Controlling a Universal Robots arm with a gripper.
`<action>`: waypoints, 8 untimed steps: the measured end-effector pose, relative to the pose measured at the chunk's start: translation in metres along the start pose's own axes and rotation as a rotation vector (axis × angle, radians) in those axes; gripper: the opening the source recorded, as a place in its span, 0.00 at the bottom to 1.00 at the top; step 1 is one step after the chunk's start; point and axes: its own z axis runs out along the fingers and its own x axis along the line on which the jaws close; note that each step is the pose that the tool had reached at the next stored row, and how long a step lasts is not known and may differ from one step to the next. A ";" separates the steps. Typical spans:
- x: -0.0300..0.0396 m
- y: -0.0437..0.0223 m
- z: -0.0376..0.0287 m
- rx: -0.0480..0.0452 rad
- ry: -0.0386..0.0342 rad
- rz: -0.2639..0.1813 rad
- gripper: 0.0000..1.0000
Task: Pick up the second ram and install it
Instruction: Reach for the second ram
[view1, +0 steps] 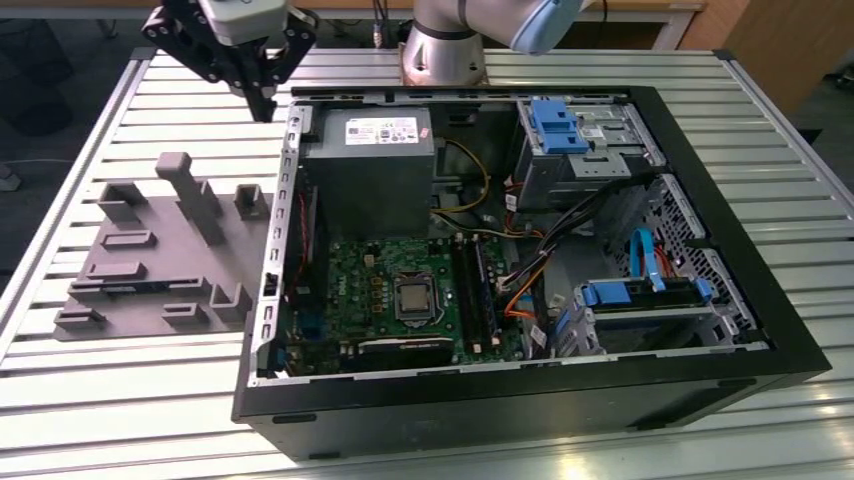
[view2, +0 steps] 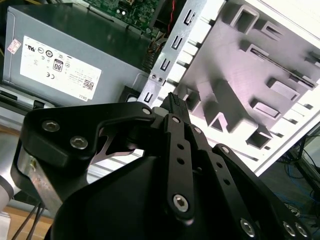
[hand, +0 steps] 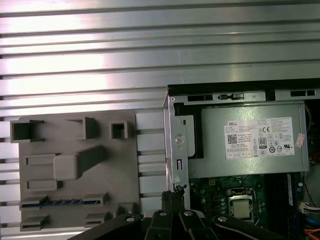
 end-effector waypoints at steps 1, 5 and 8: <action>0.0005 0.0000 0.0000 0.0000 0.0000 0.000 0.11; 0.0014 -0.0001 0.0000 0.0000 0.0000 0.000 0.11; 0.0022 -0.0002 0.0000 -0.0001 0.0000 0.000 0.11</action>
